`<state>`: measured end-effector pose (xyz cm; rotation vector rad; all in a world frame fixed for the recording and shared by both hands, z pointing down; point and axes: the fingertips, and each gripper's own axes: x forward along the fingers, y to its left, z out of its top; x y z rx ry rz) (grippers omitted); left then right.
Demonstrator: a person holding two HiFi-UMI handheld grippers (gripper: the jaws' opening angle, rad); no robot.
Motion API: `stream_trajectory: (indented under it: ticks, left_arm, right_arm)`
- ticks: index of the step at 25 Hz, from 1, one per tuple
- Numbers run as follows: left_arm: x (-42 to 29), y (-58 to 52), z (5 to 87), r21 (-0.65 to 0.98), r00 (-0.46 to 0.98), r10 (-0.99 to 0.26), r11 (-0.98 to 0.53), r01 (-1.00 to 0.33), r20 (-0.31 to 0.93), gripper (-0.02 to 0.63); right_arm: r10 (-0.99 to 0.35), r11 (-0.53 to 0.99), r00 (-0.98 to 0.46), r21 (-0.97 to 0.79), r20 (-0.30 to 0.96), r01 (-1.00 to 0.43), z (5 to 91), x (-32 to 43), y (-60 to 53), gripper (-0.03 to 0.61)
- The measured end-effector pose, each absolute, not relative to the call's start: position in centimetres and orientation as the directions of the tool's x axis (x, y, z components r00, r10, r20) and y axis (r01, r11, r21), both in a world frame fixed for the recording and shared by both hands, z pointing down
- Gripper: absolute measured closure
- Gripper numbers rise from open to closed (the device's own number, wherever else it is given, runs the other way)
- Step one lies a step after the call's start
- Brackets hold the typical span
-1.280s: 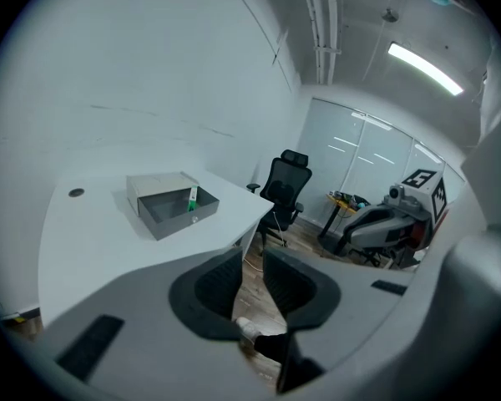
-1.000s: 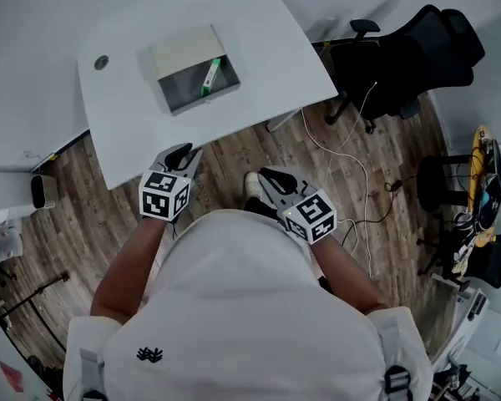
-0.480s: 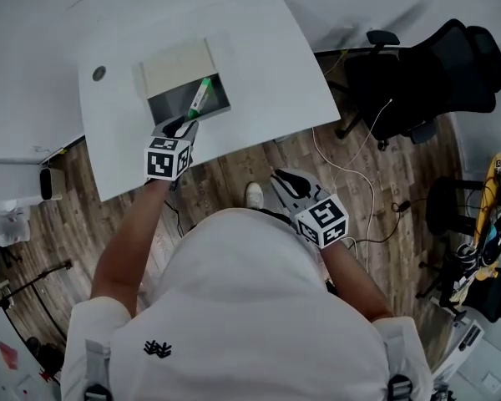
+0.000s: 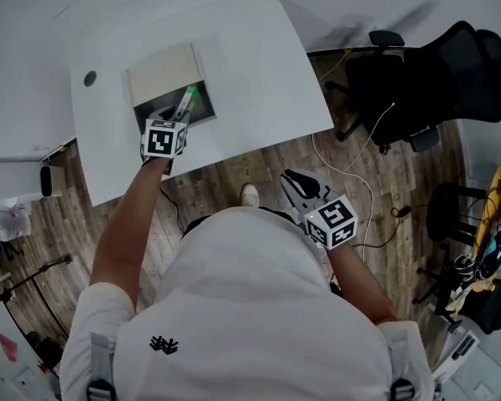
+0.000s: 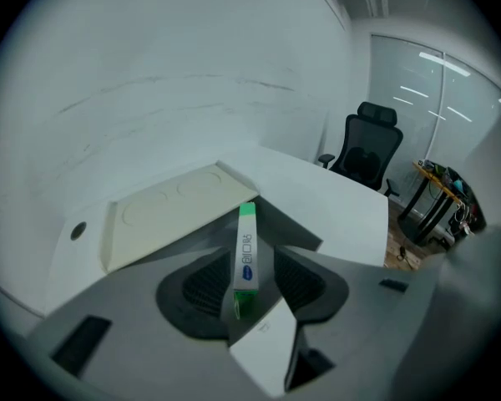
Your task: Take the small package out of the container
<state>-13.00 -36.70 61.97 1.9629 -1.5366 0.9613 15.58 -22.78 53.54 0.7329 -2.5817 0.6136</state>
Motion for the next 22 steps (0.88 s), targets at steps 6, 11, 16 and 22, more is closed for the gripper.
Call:
stream_trajectory:
  ticks: [6, 11, 16, 22]
  left_arm:
    - [-13.6, -38.0, 63.7, -0.067, 0.102, -0.602, -0.251, -0.966, 0.792, 0.440]
    - [-13.7, -38.2, 64.5, -0.073, 0.093, -0.581, -0.255, -0.964, 0.808, 0.488]
    - [-13.9, -38.0, 64.4, -0.078, 0.088, -0.573, -0.259, -0.963, 0.815, 0.512]
    - [-13.4, -38.1, 63.5, -0.069, 0.112, -0.586, -0.277, -0.958, 0.802, 0.515]
  right_arm:
    - [-0.388, 0.766, -0.792, -0.313, 0.471, -0.561, 54.0, 16.7, -24.0, 0.529]
    - [-0.383, 0.764, -0.795, -0.322, 0.471, -0.559, 54.2, 16.8, -24.5, 0.529]
    - [-0.378, 0.762, -0.796, -0.329, 0.473, -0.558, 54.4, 16.7, -24.7, 0.529]
    - [-0.370, 0.768, -0.802, -0.332, 0.469, -0.548, 54.3, 16.2, -25.1, 0.529]
